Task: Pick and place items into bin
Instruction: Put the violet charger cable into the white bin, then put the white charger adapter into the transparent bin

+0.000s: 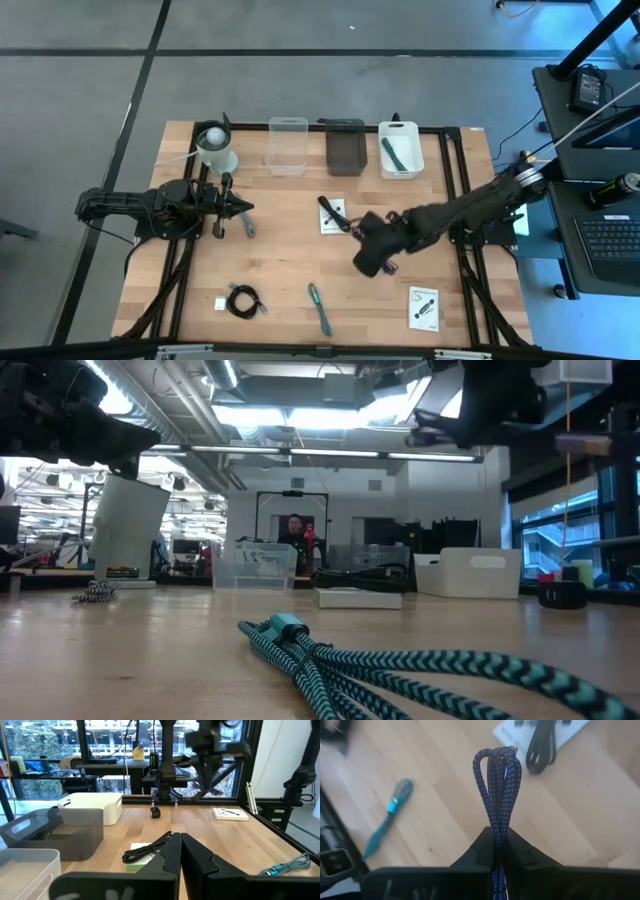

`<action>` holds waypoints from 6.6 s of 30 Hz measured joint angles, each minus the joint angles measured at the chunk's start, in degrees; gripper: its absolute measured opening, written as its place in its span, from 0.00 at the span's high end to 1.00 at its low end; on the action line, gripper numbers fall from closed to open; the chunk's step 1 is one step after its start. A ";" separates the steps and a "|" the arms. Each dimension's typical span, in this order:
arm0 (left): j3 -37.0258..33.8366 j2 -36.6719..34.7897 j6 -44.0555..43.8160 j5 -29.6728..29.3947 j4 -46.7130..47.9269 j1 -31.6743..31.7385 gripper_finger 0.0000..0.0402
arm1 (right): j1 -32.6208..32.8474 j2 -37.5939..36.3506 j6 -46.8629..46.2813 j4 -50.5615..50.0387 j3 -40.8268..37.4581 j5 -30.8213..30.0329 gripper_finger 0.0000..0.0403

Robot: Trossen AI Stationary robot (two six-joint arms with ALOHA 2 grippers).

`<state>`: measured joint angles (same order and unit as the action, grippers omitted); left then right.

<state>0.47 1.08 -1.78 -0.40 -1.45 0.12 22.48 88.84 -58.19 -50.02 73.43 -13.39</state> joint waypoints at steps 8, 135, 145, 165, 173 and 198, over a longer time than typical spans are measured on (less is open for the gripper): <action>0.00 -0.01 0.02 -1.13 -0.02 0.00 0.99 | -3.84 -6.40 -1.73 0.29 -1.38 -0.50 0.92; 16.10 20.40 -10.14 -21.46 10.54 -7.41 0.99 | -9.97 -31.26 5.21 21.16 -41.99 2.82 0.99; 33.10 51.09 -21.17 -32.84 15.50 -14.89 0.99 | -8.08 -32.79 18.30 19.93 -41.99 4.50 0.99; 67.09 81.31 -94.05 -16.36 71.04 -27.19 1.00 | -5.95 -37.29 37.95 17.73 -41.99 4.46 0.99; 67.10 84.13 -113.75 -10.19 72.46 -36.25 0.98 | -5.95 -37.29 39.21 17.64 -41.99 4.48 0.99; 67.10 98.89 -131.16 9.41 62.04 -50.66 0.54 | -6.14 -37.27 39.15 18.51 -41.97 4.44 0.99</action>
<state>67.57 99.97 -132.94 9.01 60.59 -50.54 16.34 51.57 -19.05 -31.51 31.46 -8.95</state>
